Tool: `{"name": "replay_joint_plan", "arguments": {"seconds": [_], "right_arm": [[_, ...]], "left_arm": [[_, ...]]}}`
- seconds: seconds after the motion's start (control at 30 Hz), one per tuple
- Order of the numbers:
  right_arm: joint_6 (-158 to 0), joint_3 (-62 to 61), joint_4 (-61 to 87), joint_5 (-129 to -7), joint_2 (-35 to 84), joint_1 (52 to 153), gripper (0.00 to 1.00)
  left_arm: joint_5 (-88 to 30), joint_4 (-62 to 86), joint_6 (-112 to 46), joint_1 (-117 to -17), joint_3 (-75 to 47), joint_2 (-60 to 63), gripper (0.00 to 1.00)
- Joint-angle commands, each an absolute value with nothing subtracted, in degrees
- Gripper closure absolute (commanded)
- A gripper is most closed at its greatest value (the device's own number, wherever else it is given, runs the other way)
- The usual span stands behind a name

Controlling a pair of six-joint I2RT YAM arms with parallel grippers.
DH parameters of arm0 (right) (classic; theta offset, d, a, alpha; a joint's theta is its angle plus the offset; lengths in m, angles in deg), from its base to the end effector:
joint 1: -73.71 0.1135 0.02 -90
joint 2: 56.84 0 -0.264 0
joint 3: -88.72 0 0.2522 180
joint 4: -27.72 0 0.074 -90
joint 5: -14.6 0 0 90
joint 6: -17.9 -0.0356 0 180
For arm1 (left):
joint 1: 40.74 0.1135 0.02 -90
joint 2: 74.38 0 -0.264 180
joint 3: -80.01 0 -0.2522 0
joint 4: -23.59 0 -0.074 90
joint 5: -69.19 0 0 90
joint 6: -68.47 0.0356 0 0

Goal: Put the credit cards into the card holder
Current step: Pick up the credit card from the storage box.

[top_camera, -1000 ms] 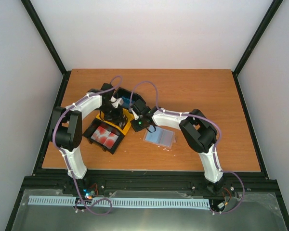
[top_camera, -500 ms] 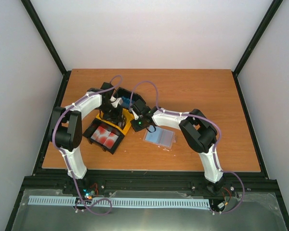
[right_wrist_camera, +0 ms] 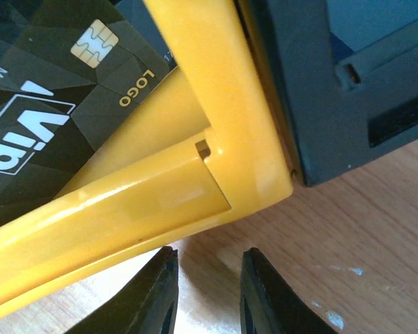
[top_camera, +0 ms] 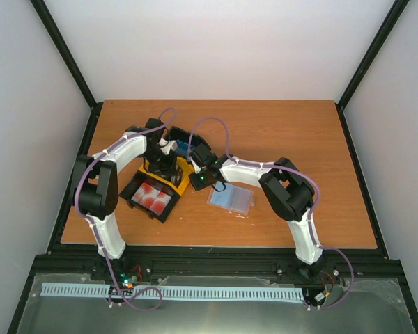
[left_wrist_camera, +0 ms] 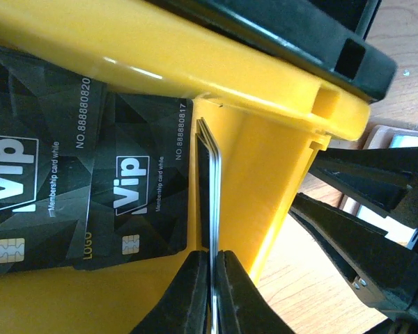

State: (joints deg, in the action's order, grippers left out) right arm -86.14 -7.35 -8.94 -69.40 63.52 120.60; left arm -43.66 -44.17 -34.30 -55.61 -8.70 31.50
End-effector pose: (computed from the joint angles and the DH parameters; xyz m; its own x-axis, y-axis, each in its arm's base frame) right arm 0.2955 0.3212 0.1419 -0.7641 -0.4632 -0.4489 -0.5931 0.7782 0.2064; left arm 0.3352 -0.1033 0.1980 -0.9975 0.0541 -0.0448 0.0676 0.9119 -0.4048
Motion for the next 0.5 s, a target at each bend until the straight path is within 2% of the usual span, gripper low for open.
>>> {"name": "replay_joint_plan", "arguments": {"seconds": [0.0, 0.47], "right_arm": [[-86.3, -6.3, -8.8, -70.4, 61.7, 120.2, 0.73], [-86.0, -5.9, -8.4, -69.4, 61.1, 120.1, 0.73]], "left_arm": [[-44.6, -45.1, -34.0, -55.9, -7.4, 29.6, 0.93], [-43.9, -45.4, -34.6, -55.9, -7.5, 29.7, 0.95]]}}
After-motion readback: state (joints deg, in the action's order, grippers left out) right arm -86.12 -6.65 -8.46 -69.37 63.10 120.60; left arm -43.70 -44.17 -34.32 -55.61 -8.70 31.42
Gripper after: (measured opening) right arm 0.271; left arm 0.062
